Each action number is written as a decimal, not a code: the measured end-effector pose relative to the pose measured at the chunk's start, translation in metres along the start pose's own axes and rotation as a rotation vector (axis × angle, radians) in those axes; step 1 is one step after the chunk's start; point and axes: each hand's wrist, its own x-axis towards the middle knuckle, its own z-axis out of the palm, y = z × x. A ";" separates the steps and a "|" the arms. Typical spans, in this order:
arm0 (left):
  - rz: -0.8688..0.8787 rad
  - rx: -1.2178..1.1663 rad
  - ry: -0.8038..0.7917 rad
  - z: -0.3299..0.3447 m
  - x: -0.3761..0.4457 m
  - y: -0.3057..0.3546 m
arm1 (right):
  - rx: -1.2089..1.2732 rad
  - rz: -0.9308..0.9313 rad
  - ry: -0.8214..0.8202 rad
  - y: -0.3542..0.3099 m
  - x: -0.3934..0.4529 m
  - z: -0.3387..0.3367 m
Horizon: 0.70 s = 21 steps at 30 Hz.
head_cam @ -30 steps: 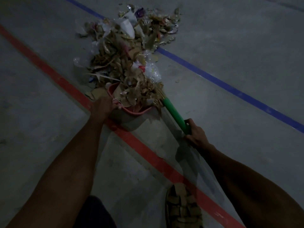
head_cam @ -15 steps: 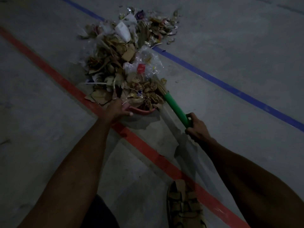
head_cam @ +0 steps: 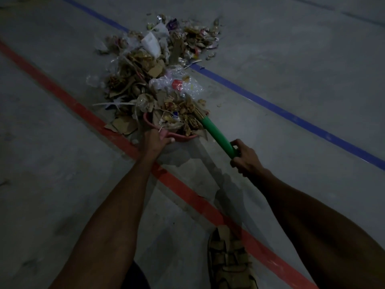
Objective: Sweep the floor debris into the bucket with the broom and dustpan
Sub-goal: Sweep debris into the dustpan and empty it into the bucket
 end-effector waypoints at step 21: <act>-0.060 -0.237 0.158 -0.139 -0.003 0.140 | -0.053 -0.172 0.074 -0.142 -0.023 -0.117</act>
